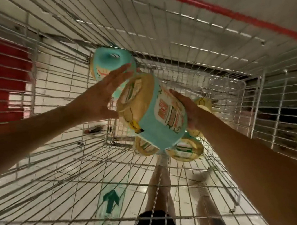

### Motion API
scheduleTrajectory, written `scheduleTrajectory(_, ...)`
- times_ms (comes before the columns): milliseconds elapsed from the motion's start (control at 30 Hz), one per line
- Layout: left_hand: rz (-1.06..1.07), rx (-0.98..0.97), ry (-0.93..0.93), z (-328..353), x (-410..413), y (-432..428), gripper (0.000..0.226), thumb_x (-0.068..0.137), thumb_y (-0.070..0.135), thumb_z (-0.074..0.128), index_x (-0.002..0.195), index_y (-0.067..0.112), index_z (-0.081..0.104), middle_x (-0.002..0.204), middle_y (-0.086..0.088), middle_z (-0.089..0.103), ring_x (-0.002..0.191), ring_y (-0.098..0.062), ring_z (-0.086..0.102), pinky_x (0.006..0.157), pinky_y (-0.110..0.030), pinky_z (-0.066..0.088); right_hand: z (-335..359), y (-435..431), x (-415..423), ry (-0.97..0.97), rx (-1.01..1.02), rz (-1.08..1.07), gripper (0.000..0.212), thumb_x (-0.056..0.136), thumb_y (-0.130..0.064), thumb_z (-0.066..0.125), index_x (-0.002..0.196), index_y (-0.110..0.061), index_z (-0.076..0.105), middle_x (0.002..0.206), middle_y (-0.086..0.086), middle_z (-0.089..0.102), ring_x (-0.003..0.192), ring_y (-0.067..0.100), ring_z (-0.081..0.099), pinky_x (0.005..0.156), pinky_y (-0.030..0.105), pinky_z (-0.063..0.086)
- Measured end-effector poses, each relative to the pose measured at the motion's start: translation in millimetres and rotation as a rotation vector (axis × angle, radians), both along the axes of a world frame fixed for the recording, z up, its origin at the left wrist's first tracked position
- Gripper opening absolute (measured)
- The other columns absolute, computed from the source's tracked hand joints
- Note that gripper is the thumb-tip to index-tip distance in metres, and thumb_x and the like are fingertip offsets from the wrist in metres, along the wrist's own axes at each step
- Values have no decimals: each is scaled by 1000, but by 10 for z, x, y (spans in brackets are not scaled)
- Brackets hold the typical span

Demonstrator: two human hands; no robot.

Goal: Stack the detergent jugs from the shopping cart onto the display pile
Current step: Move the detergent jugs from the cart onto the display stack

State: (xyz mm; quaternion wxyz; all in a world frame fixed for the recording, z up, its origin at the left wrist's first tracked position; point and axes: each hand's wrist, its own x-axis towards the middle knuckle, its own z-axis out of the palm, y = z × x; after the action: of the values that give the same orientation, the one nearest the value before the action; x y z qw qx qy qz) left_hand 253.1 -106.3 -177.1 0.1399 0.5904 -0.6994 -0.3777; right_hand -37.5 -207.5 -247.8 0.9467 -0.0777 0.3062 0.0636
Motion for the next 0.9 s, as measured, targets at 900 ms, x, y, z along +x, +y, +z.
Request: scheduleTrajectory(900,855,459,1143,2712,-3984,646,70,72,60,92,127,20,75,132,-24,71,116,-42,73,85,-52,63,3643,1172,-3390,258,-694,-447,66,73,-36,95,133,-29,69,136,10,72,125,33,69,93,41,63)
